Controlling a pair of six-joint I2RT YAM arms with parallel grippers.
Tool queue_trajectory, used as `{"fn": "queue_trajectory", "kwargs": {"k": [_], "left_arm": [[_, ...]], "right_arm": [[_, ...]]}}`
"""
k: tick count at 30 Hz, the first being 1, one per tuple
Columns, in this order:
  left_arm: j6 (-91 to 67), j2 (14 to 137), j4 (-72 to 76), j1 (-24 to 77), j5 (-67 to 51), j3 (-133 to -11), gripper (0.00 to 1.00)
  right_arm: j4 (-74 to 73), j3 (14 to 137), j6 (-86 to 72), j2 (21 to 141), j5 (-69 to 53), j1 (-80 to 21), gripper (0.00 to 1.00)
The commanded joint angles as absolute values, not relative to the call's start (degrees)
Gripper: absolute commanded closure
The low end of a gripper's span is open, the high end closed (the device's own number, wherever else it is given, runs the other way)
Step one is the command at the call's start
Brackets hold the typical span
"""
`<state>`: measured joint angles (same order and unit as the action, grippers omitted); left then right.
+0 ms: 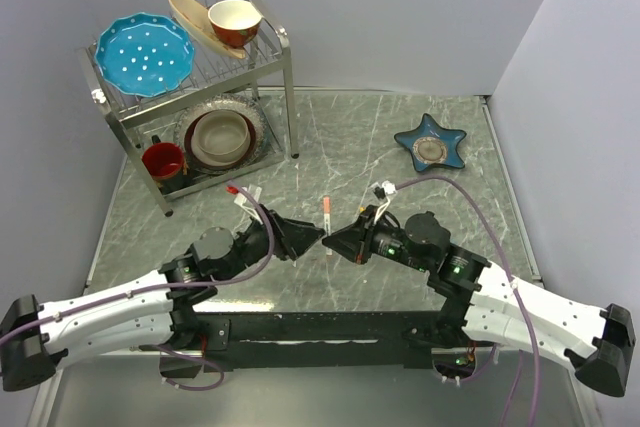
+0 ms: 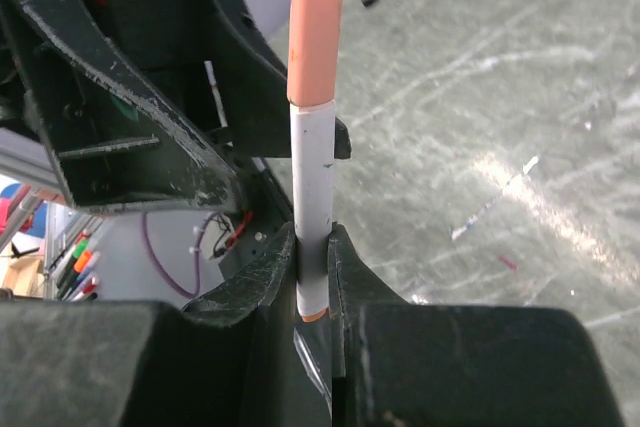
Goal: Insert the pens into the pen caps
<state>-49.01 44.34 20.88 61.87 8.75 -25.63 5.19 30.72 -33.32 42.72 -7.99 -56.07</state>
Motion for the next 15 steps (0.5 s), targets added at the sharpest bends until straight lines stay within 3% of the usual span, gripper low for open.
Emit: {"fn": "queue_trajectory", "kwargs": {"k": [1, 6, 15], "left_arm": [[-44.8, 41.2, 18.2, 62.1, 5.2, -30.0, 0.37], [-39.8, 41.4, 14.9, 62.1, 2.9, -36.3, 0.25], [-34.6, 45.7, 11.4, 62.1, 0.9, -44.9, 0.31]], "right_arm": [[7.4, 32.8, -30.2, 39.5, -10.5, -56.0, 1.00], [7.0, 32.1, -30.7, 36.4, -14.9, -56.0, 1.00], [8.3, 31.6, -31.5, 36.3, -20.5, -56.5, 1.00]]}}
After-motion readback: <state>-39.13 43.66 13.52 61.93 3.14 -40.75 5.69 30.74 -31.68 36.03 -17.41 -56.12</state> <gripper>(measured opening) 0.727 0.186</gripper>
